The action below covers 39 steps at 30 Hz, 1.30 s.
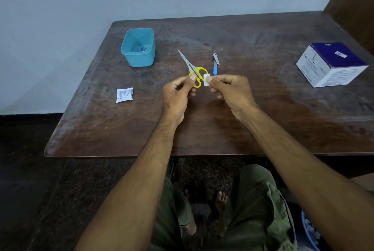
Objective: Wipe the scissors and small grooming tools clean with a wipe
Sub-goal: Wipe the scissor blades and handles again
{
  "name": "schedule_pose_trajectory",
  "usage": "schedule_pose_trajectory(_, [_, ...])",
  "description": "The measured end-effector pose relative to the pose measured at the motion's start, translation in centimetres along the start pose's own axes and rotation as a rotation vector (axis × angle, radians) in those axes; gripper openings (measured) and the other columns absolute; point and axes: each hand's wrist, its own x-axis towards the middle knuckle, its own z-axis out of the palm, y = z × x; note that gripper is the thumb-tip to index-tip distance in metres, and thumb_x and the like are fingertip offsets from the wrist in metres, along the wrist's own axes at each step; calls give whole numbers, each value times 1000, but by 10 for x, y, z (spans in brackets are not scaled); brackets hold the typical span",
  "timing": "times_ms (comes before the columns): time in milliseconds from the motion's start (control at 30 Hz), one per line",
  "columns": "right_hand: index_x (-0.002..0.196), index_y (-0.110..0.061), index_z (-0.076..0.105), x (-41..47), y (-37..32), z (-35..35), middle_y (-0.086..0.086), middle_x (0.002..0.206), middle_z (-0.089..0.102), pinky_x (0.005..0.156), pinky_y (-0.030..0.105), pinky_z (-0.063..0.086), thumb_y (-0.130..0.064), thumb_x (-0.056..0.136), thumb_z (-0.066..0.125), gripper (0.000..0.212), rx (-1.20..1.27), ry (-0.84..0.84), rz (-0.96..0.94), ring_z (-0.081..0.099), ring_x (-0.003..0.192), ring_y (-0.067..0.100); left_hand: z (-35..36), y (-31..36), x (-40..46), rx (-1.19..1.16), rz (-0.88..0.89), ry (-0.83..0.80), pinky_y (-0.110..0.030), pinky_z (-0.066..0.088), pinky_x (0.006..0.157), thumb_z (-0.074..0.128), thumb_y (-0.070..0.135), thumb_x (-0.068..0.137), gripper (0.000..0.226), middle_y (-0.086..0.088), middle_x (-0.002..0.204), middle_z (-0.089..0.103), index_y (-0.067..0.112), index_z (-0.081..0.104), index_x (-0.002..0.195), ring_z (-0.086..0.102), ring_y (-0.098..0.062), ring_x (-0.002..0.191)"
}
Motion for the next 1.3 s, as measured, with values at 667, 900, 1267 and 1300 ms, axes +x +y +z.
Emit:
schedule_pose_trajectory(667, [75,-21,73,-8,4,13,-4,70,69,50,15,44,-24,84,75,10,40,-18,44,59,63,4,0,4,-3,-9,17,-38,-19,48,53,66,4,88,3,1,66,67,6,64,89,57,-6,51])
schedule_pose_trajectory(900, [77,-17,73,-8,8,14,-3,69,69,49,15,43,-23,82,76,8,16,-28,73,59,59,3,0,4,-3,-22,9,-38,-20,50,56,67,7,87,4,-7,74,67,7,65,84,59,-7,57])
schedule_pose_trajectory(1267, [70,-18,71,4,-1,1,0,69,67,51,17,41,-23,80,75,12,-9,23,86,58,59,5,0,4,0,-142,-36,9,-18,52,58,63,4,90,14,2,62,66,6,64,77,61,-8,57])
schedule_pose_trajectory(1300, [71,-18,71,4,-1,0,0,69,67,51,18,42,-23,80,75,11,0,24,85,58,60,5,0,5,0,-147,-40,13,-18,52,58,63,3,90,13,2,61,66,5,64,77,61,-8,57])
